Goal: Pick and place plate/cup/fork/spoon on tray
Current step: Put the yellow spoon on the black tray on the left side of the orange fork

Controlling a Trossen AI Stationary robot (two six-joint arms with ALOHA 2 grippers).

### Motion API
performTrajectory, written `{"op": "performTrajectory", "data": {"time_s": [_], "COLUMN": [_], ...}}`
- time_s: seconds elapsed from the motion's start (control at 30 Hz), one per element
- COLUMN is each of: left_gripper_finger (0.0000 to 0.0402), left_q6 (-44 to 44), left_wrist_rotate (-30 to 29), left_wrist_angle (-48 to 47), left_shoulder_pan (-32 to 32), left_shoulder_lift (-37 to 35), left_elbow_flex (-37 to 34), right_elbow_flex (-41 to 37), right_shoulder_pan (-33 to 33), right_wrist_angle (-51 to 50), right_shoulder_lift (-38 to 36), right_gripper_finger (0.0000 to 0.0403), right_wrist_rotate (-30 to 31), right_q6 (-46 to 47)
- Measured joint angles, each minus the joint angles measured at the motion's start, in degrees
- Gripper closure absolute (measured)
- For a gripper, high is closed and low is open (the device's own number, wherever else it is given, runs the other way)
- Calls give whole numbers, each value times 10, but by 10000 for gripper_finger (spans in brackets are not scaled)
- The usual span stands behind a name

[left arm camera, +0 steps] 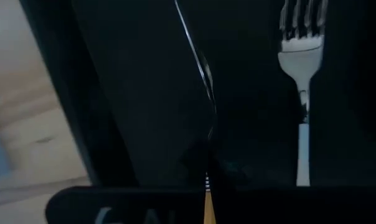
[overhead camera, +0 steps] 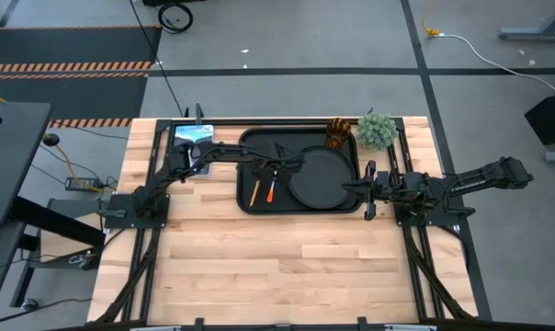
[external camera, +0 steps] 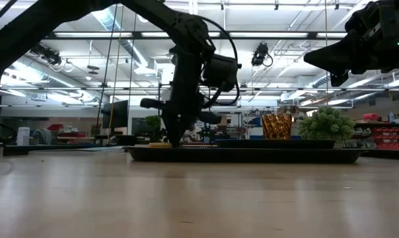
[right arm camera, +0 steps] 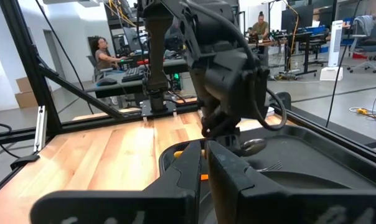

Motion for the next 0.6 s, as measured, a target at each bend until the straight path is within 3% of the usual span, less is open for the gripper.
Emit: {"op": "performTrajectory", "data": {"time_s": [0.23,0.6], "left_gripper_finger": [386,315], "left_q6": [-10,-14], "left_wrist_rotate": [23,30], "left_wrist_angle": [11,48], "left_shoulder_pan": [6,7], "left_shoulder_lift": [7,7], "left_elbow_flex": [-1,-1], "right_elbow_flex": [0,0], "right_shoulder_pan": [0,0], "right_wrist_angle": [0,0], "right_shoulder_lift": [0,0], "right_gripper_finger": [369,369], "right_wrist_rotate": [0,0], "right_q6": [0,0]}}
